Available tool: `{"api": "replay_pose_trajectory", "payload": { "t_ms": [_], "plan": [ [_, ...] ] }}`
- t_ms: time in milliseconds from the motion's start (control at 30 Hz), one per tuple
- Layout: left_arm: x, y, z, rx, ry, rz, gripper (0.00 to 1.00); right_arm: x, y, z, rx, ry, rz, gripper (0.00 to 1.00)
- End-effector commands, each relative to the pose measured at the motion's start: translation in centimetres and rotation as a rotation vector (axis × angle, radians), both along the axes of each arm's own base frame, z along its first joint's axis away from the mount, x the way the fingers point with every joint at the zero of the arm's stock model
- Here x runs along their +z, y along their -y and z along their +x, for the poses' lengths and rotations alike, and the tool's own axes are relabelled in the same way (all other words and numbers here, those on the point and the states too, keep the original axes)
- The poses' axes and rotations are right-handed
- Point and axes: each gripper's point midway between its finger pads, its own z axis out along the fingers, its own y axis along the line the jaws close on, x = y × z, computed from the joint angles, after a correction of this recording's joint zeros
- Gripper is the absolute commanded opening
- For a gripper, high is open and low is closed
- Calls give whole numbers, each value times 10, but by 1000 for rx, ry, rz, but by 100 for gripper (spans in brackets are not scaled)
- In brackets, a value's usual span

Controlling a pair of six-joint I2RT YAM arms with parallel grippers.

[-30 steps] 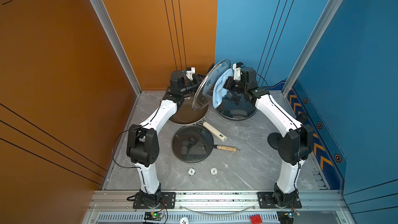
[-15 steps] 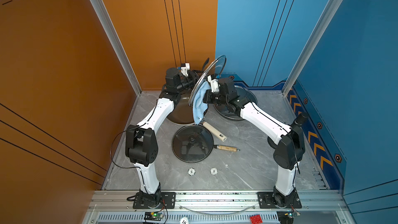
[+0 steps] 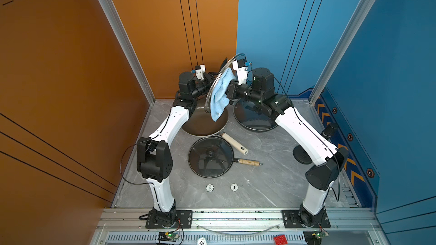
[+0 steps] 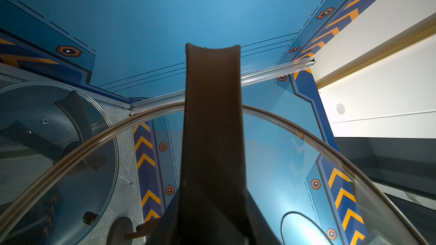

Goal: Wipe the pot lid with a cloth
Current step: Wipe the pot lid.

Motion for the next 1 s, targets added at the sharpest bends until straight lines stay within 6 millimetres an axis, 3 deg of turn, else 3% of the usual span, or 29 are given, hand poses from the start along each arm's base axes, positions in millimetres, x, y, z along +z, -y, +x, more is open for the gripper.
{"api": "replay_pose_trajectory", "payload": {
  "t_ms": [0, 233, 500, 767, 967],
  "plan": [
    [65, 15, -42, -82, 234, -15, 1, 71, 23, 2, -54, 207, 103, 0],
    [76, 19, -55, -103, 273, -9, 1, 24, 31, 53, -127, 102, 36, 0],
    [84, 16, -61, -104, 292, -11, 1, -75, 36, 101, -202, -104, -48, 0],
    [83, 10, -58, -86, 283, -14, 1, -165, 25, 113, -212, -291, -79, 0],
    [78, 5, -52, -60, 272, -11, 1, -197, 16, 107, -213, -368, -55, 0]
  ]
}}
